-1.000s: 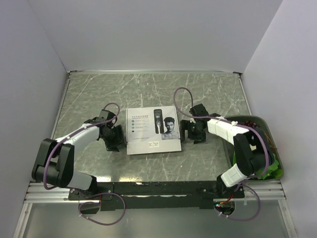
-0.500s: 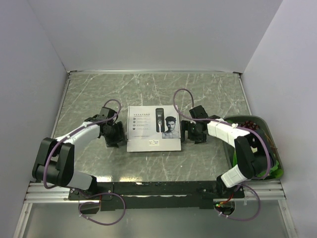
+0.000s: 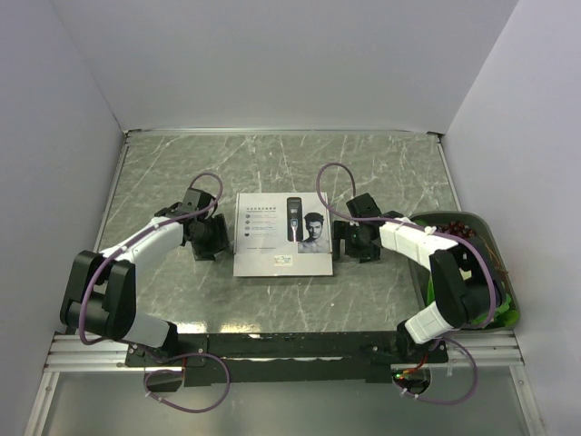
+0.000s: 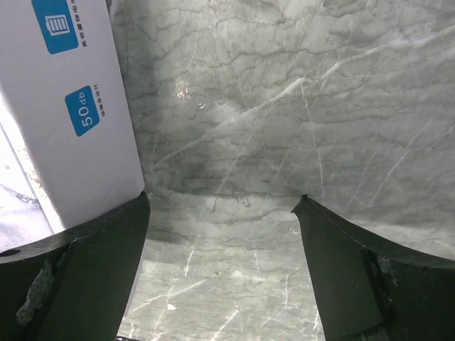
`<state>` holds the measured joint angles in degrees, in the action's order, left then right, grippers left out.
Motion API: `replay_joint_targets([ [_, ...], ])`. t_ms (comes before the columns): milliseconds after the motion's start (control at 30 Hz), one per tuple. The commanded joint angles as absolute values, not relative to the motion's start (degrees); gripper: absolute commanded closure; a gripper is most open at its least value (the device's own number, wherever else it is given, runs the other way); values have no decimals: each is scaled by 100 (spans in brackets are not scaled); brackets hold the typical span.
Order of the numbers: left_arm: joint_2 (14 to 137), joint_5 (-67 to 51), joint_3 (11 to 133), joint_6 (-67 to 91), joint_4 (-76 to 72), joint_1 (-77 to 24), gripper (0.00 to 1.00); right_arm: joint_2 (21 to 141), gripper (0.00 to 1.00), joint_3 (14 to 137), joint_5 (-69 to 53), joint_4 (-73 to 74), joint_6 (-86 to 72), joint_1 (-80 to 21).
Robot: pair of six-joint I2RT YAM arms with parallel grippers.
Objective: Sort the hair-cutting tools
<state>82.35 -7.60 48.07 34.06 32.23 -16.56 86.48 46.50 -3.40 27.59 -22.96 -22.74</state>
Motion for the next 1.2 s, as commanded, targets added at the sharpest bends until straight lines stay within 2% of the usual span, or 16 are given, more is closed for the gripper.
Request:
replay_joint_targets([
  [0,8227,-756,5027,3375,3208,-1705,37,8429,6,4816,-106,2891,-2215,-2303],
  [467,8121,-782,5071,3331,3296,-1714,37,8113,6,5071,150,3164,-2048,-2311],
  [700,7937,-545,5300,3243,3577,-1714,37,6997,6,5615,307,3937,-2048,-2680],
  [833,7831,-125,5475,3129,3814,-1714,39,6540,7,5792,194,4306,-2162,-3058],
  [1033,7988,316,6441,2953,3990,-1749,44,6214,8,5774,35,4281,-2531,-3857],
  [1167,8480,54,7616,2848,3885,-1749,45,6345,11,5845,-148,4114,-2716,-4271],
])
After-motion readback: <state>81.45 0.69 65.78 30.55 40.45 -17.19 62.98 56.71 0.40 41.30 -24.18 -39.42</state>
